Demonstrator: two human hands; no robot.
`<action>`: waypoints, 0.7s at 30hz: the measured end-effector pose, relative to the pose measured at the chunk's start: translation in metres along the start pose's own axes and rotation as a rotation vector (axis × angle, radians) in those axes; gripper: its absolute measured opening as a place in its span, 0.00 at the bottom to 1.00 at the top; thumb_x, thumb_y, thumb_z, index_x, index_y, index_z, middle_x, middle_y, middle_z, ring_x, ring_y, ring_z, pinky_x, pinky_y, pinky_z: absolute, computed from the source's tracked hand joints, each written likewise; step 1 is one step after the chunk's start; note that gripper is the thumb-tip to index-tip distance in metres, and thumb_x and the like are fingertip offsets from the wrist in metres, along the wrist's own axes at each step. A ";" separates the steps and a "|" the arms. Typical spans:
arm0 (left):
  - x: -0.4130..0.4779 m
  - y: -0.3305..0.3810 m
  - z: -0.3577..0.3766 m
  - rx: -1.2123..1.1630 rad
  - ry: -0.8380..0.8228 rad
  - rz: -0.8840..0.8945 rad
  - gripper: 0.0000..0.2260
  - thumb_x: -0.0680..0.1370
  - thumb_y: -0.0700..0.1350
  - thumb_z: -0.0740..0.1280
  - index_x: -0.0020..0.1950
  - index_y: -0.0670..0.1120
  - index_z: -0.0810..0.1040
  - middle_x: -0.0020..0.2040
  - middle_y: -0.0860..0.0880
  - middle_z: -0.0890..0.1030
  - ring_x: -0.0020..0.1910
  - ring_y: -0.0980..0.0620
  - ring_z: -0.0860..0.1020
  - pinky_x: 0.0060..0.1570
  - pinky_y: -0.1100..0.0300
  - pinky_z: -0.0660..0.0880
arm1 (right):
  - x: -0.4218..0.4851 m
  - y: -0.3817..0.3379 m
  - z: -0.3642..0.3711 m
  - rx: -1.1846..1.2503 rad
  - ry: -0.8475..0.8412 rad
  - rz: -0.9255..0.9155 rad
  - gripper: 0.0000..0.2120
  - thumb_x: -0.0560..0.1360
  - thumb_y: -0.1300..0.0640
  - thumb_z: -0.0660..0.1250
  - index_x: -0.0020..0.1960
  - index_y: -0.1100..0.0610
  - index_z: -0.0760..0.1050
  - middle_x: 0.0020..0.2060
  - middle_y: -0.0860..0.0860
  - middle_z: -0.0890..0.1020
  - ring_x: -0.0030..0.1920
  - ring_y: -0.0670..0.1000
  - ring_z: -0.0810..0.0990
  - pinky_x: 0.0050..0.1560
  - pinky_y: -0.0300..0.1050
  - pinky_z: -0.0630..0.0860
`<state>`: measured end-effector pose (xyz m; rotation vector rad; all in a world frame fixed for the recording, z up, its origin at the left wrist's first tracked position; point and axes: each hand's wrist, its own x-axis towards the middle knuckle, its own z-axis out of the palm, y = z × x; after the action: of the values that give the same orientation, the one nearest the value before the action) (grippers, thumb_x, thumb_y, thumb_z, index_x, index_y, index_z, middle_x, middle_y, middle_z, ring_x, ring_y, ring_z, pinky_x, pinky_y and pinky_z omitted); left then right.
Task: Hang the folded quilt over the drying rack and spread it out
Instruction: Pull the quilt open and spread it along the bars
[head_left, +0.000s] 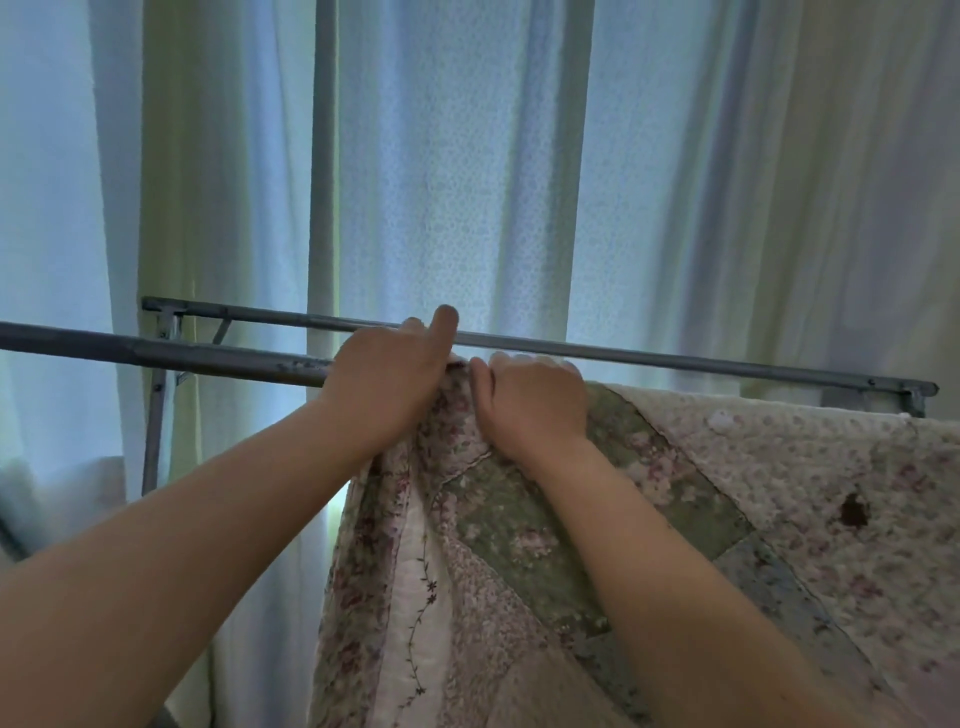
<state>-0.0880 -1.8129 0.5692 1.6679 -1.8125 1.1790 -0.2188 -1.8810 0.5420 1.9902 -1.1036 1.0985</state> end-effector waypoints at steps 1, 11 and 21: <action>0.005 -0.001 0.000 0.030 -0.027 -0.014 0.07 0.77 0.40 0.59 0.53 0.40 0.69 0.32 0.47 0.65 0.27 0.48 0.65 0.28 0.57 0.63 | -0.001 -0.002 0.000 -0.001 0.019 0.015 0.20 0.78 0.49 0.54 0.38 0.60 0.76 0.34 0.58 0.81 0.36 0.59 0.78 0.40 0.49 0.65; 0.029 -0.014 0.009 0.055 -0.181 -0.035 0.07 0.75 0.40 0.59 0.37 0.46 0.68 0.29 0.50 0.64 0.27 0.53 0.62 0.25 0.61 0.53 | -0.003 -0.006 0.001 -0.051 0.080 0.076 0.24 0.76 0.49 0.48 0.30 0.59 0.72 0.25 0.56 0.77 0.26 0.57 0.74 0.33 0.46 0.62; 0.034 -0.067 0.004 -0.053 -0.187 -0.074 0.12 0.71 0.42 0.63 0.29 0.47 0.63 0.28 0.49 0.68 0.26 0.52 0.64 0.25 0.63 0.55 | -0.002 -0.007 0.001 -0.112 0.129 0.072 0.22 0.75 0.52 0.51 0.27 0.58 0.70 0.21 0.55 0.74 0.22 0.56 0.70 0.31 0.43 0.59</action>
<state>-0.0308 -1.8318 0.6136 1.8513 -1.8562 0.9640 -0.2127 -1.8776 0.5387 1.7804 -1.1505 1.1590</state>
